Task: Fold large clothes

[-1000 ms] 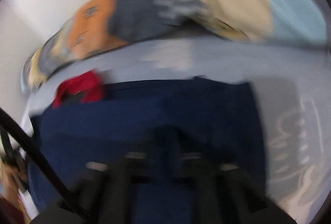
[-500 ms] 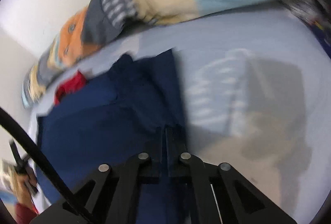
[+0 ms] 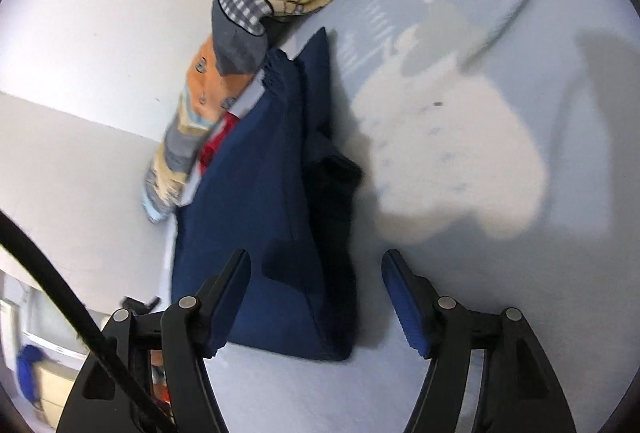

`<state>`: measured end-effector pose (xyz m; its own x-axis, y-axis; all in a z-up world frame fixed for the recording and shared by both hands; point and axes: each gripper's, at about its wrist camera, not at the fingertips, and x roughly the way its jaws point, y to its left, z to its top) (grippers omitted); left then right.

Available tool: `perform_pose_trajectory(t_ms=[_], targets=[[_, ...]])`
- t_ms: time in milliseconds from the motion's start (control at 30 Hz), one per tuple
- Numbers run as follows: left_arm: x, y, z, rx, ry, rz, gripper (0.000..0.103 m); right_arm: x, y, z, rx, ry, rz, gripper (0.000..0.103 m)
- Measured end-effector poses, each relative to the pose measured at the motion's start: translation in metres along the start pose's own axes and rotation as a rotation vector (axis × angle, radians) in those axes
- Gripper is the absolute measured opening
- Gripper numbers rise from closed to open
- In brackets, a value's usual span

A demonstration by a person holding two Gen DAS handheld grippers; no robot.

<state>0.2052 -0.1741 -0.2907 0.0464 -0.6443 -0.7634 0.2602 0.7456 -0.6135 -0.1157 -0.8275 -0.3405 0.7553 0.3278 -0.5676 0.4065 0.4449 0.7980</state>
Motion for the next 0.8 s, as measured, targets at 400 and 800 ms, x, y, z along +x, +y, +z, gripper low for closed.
perform_pose_trajectory(t_ms=[400,800], targets=[[0.062,-0.065,0.017,0.135,-0.06,0.184,0.017,0.08,0.067,0.002,-0.242,0.105,-0.041,0.022],[-0.024,-0.108,-0.038,0.275,-0.157,0.184,0.014,-0.006,0.147,-0.05,-0.492,-0.002,-0.065,0.013]])
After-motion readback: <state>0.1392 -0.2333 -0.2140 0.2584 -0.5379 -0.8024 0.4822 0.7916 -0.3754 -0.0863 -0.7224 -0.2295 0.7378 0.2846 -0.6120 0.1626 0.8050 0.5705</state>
